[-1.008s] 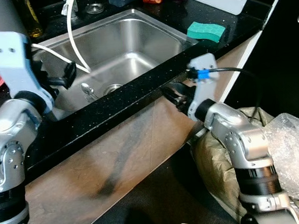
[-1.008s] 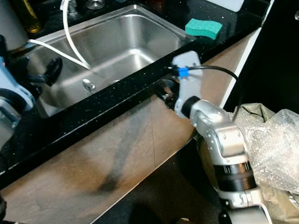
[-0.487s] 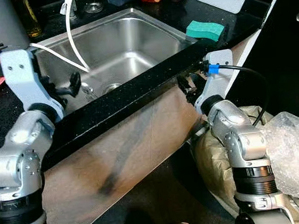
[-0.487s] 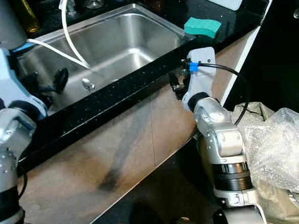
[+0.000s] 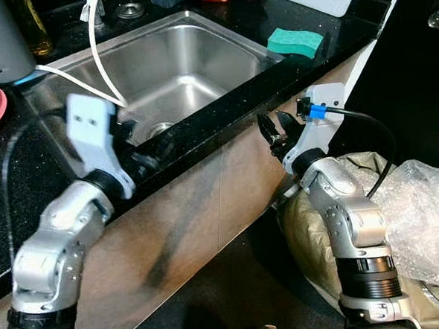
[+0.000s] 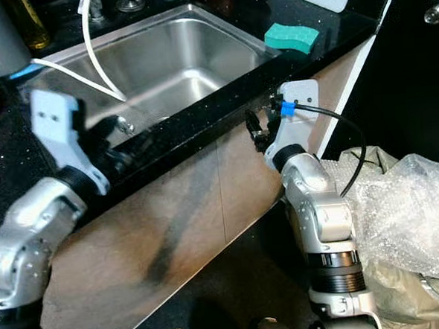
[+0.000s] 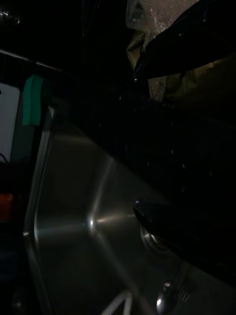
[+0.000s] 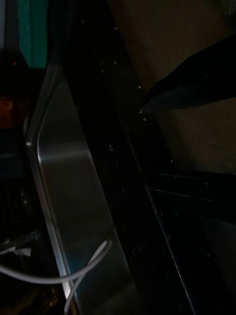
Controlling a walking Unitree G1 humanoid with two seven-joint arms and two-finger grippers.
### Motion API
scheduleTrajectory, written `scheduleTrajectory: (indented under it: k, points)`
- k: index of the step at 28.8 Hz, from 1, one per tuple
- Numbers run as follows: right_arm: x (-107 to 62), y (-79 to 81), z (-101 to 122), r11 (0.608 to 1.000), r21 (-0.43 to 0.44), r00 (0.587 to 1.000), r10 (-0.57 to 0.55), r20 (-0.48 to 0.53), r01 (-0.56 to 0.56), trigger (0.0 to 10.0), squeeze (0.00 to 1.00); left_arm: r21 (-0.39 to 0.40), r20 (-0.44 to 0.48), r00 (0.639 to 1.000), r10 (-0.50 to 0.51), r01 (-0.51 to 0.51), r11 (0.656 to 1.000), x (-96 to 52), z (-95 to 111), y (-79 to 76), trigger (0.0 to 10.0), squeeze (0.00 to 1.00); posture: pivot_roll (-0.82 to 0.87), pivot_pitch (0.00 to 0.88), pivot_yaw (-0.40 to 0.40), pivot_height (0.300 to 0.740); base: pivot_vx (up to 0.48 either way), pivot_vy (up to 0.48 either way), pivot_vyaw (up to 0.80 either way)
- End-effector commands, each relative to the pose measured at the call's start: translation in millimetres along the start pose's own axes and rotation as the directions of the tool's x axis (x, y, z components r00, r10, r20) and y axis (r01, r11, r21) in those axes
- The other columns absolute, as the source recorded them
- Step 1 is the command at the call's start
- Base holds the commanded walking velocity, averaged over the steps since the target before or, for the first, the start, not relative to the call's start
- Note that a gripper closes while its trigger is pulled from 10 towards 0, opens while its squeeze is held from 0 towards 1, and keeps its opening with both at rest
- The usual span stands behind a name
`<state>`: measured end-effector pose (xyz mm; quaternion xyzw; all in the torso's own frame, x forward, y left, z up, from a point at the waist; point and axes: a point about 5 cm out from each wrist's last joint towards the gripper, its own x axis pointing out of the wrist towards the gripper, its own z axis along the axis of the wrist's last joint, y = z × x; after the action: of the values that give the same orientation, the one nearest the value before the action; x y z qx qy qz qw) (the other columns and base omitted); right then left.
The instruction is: Kitchen organization
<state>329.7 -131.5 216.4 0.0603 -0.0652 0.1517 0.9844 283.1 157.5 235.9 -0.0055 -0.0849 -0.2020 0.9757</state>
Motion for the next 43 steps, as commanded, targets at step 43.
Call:
scheduleTrajectory:
  k: [43]
  points:
    - [-21.4, -1.8, -29, 1.000, 0.001, 0.999, 0.013, -0.044, -0.013, 10.0, 0.00, 0.034, 0.026, 0.989, 0.148, -0.149, 0.988, -19.0, -20, 8.4, 10.0, 0.00, 0.04, 0.098, -0.016, 0.740, 0.000, 0.000, 0.15]
